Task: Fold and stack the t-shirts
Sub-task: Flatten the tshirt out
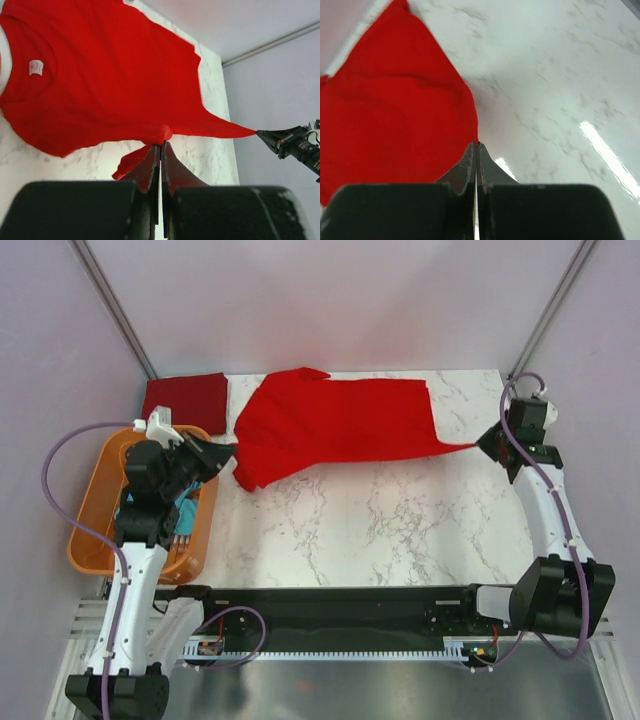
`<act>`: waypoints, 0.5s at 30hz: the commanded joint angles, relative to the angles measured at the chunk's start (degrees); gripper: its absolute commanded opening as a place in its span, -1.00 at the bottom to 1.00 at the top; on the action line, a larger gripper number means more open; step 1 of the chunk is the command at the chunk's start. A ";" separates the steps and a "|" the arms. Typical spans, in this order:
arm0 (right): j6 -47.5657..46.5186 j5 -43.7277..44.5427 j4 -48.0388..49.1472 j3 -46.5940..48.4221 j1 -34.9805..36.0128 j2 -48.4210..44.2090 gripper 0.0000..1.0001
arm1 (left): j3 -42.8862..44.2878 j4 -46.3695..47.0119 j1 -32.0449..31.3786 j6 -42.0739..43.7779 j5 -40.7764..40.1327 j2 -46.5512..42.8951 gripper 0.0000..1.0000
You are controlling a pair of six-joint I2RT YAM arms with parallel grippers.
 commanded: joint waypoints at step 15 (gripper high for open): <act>4.88 16.24 -10.59 -16.87 -2.49 -5.57 -1.00 | -13.21 -8.24 -1.29 5.30 4.38 -5.16 -0.95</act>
